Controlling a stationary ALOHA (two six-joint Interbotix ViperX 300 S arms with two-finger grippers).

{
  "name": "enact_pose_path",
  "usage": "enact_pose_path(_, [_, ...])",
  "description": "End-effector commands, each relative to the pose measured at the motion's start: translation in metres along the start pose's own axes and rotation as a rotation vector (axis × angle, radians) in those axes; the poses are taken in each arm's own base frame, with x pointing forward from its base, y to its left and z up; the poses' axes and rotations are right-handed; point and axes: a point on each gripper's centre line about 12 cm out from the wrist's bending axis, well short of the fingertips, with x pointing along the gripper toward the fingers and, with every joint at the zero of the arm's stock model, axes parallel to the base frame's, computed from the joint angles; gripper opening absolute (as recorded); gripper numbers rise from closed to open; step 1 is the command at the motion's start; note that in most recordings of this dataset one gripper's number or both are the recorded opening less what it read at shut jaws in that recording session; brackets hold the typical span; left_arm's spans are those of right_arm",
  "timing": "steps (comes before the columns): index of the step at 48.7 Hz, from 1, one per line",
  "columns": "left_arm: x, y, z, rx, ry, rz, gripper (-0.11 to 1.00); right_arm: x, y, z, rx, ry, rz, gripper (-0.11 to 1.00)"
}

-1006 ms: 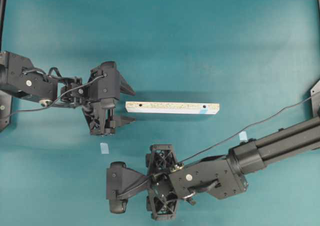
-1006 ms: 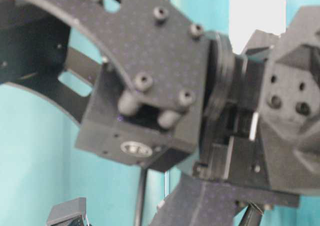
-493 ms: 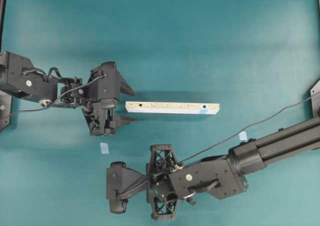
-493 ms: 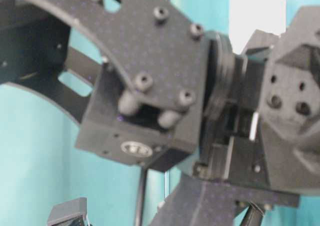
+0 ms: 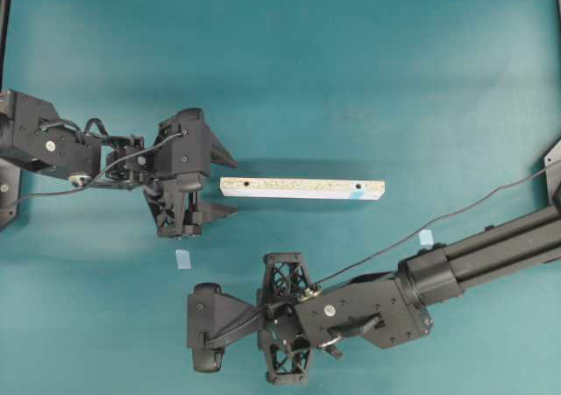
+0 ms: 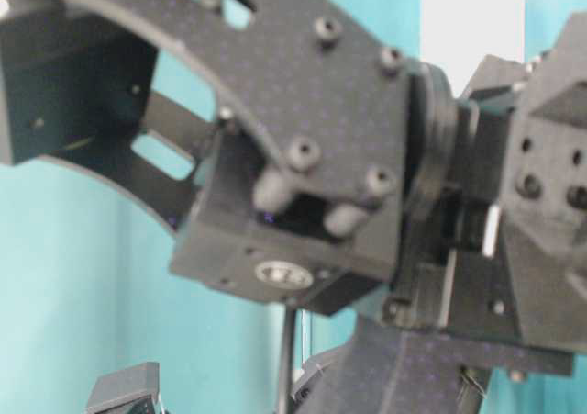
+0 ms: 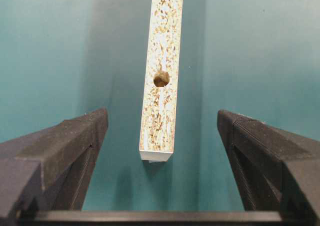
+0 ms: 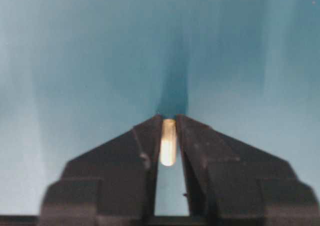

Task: Insert the rod into the hole on the wooden board.
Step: 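Lift the dowel with the right gripper and swing it toward the board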

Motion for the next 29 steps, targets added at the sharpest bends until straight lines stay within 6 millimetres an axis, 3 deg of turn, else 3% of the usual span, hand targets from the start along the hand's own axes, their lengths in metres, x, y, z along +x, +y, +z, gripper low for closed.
enact_pose_path(1, [-0.003, -0.003, 0.009, -0.002, -0.03, -0.008, 0.97, -0.017, 0.009, 0.009, -0.003, -0.04, 0.027, 0.15])
enact_pose_path(29, [-0.002, -0.004, 0.006, 0.0, -0.015, -0.01, 0.97, -0.027, 0.009, 0.014, -0.013, -0.066, 0.029, 0.11])
